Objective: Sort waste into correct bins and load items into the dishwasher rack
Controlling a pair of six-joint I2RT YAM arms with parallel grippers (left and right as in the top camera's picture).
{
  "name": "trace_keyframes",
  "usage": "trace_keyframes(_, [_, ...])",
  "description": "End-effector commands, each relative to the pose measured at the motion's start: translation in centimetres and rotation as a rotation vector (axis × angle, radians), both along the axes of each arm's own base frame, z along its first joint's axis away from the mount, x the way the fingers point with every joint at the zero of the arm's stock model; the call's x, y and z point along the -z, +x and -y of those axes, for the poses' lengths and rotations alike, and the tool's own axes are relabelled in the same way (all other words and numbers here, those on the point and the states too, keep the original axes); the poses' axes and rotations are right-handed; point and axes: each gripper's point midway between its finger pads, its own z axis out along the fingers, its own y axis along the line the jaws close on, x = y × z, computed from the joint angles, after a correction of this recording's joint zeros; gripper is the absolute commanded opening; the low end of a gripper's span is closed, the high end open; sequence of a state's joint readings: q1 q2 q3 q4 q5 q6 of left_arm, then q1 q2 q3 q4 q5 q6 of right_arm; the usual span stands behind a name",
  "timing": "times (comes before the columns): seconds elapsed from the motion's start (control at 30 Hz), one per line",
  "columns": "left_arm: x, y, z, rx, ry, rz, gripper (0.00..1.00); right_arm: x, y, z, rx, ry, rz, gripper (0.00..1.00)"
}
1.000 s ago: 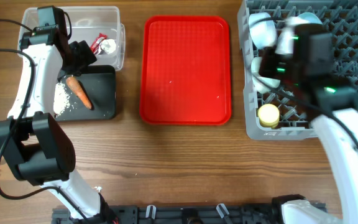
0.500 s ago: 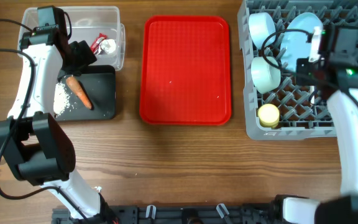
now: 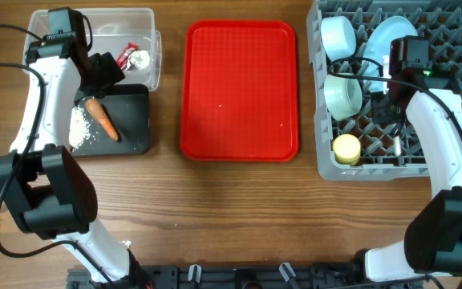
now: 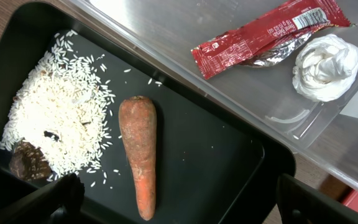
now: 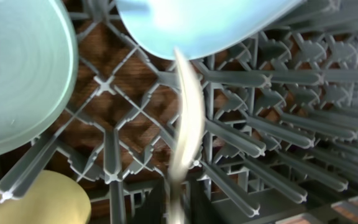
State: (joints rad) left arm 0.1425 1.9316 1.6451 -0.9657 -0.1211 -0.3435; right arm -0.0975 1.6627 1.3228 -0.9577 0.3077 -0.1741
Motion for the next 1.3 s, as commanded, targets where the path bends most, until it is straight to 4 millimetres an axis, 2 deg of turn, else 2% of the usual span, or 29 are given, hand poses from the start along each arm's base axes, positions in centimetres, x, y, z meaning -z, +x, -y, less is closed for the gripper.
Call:
trace_keyframes(0.0, [-1.2,0.3,0.1,-0.005,-0.004,0.032,1.0,0.4,0.0,-0.6,-0.01,0.03,-0.003,0.36])
trace_keyframes(0.1, [-1.2,0.3,0.1,-0.005,-0.004,0.032,1.0,-0.2,0.2,-0.9,-0.019,0.03,0.017,0.6])
trace_keyframes(0.2, [-1.2,0.3,0.1,-0.005,-0.003,0.032,1.0,-1.6,0.5,-1.1,-0.016,0.029,0.061,0.76])
trace_keyframes(0.33, [-1.2,0.3,0.1,-0.005,-0.004,0.032,1.0,-4.9,0.8,-1.6,-0.021,0.049,0.167,0.77])
trace_keyframes(0.5, [-1.2,0.3,0.1,-0.005,-0.004,0.032,1.0,-12.1,0.3,-4.8,-0.115,0.19,0.393,0.77])
trace_keyframes(0.53, [-1.2,0.3,0.1,-0.005,-0.004,0.032,1.0,-13.7,-0.1,-5.5,-0.139,0.22,0.444,0.78])
trace_keyframes(0.57, [-1.2,0.3,0.1,-0.005,-0.004,0.032,1.0,-15.2,-0.6,-6.2,-0.162,0.245,0.49,0.86])
trace_keyframes(0.6, [-1.2,0.3,0.1,-0.005,-0.004,0.032,1.0,-16.6,-1.3,-6.8,-0.182,0.265,0.535,1.0])
trace_keyframes(0.67, [-1.2,0.3,0.1,-0.005,-0.004,0.032,1.0,-18.9,-2.8,-7.9,-0.223,0.306,0.606,1.0])
trace_keyframes(0.77, [-1.2,0.3,0.1,-0.005,-0.003,0.032,1.0,-21.4,-5.3,-9.2,-0.275,0.352,0.677,1.0])
trace_keyframes(0.93, [-1.2,0.3,0.1,-0.005,-0.004,0.032,1.0,-23.5,-7.6,-9.7,-0.303,0.35,0.748,1.0])
trace_keyframes(1.1, [-1.2,0.3,0.1,-0.005,-0.004,0.032,1.0,-22.1,-9.7,-9.3,-0.268,0.335,0.675,1.0])
trace_keyframes(1.27, [-1.2,0.3,0.1,-0.005,-0.004,0.032,1.0,-22.2,-9.5,-9.2,-0.254,0.34,0.683,1.0])
